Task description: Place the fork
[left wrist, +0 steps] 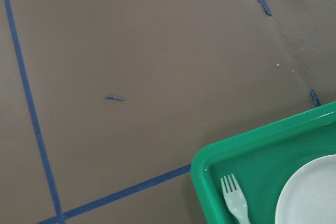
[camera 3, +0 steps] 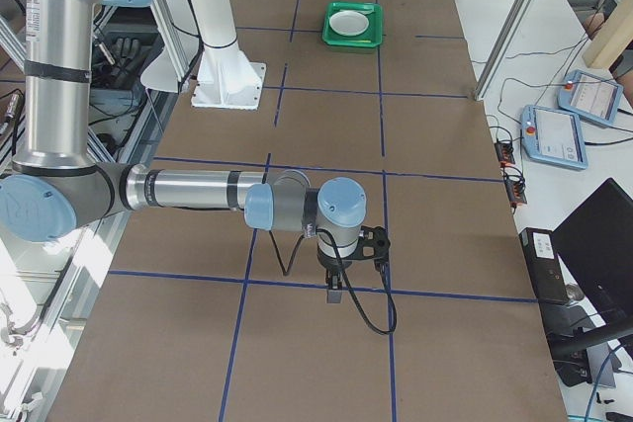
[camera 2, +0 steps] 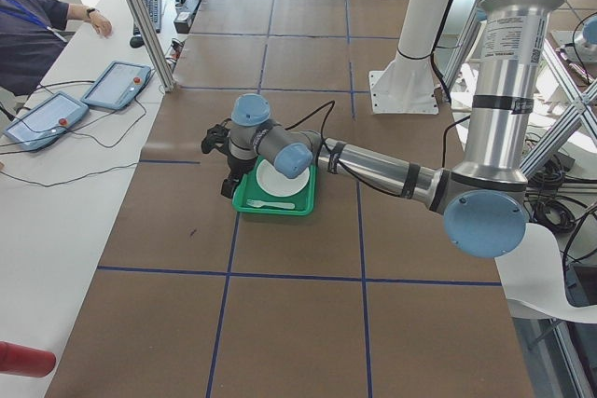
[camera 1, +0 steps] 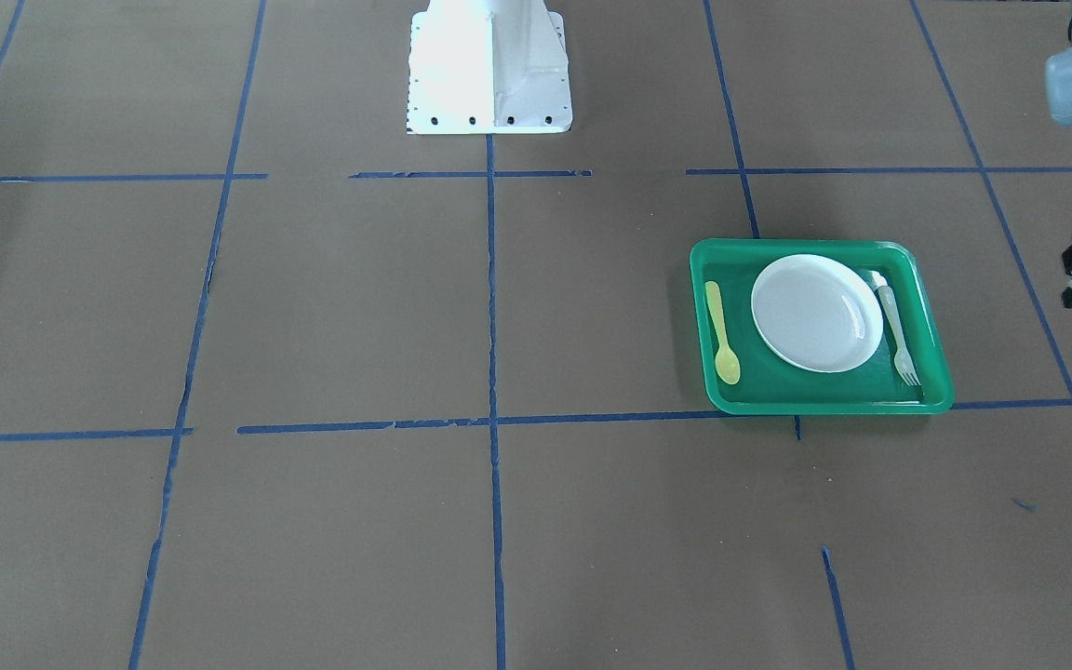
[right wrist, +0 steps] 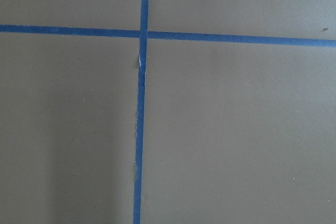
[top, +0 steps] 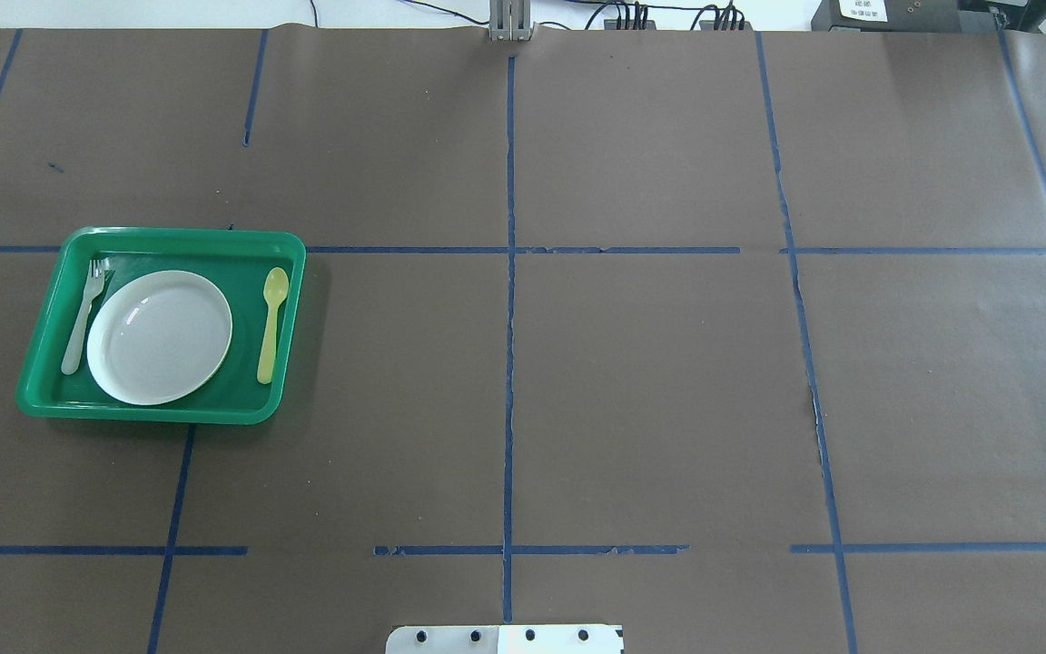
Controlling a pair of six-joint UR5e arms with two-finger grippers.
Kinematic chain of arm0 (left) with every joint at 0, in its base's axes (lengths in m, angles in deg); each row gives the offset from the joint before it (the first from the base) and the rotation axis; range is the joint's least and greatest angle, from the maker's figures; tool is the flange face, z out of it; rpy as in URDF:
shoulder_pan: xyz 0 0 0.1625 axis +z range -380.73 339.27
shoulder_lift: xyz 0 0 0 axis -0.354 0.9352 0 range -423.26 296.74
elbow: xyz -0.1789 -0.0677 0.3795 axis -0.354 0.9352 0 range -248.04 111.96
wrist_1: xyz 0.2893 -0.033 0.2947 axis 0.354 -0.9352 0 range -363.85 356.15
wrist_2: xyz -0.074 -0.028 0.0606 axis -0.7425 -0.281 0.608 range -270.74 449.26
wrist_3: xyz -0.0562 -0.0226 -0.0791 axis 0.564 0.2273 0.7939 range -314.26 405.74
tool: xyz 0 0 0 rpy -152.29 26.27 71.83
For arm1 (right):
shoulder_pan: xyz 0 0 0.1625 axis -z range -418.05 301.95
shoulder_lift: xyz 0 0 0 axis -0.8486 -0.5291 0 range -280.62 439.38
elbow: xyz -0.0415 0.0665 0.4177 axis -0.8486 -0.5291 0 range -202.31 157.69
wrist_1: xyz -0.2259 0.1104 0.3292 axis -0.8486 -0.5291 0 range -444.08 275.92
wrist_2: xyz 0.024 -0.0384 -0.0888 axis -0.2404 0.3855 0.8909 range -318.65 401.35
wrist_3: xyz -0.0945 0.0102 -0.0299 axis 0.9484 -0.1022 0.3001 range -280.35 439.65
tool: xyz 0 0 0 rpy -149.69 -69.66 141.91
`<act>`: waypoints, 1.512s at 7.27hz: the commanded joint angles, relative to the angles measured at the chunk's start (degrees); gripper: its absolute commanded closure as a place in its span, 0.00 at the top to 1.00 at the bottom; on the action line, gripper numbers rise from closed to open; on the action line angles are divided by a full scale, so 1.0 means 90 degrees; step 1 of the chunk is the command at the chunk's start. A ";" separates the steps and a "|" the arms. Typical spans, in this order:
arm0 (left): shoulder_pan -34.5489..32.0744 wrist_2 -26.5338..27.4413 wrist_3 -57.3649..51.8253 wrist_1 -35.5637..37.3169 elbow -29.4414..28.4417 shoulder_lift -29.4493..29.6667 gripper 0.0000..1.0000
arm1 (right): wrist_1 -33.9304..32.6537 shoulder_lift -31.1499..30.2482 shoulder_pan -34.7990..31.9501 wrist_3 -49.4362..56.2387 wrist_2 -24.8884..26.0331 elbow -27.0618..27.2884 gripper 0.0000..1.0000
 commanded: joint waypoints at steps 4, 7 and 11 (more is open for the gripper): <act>-0.1277 -0.0832 -0.1196 0.1865 -0.0476 -0.0507 1.00 | 0.0000 0.0000 0.0000 -0.0004 0.0000 0.0000 1.00; -0.1267 -0.0853 -0.1089 0.1638 -0.0868 -0.0500 1.00 | 0.0000 0.0000 0.0000 -0.0004 0.0000 0.0000 1.00; -0.1267 -0.0843 -0.1099 0.1815 -0.0848 -0.0509 1.00 | 0.0000 0.0000 0.0000 -0.0005 0.0000 0.0000 1.00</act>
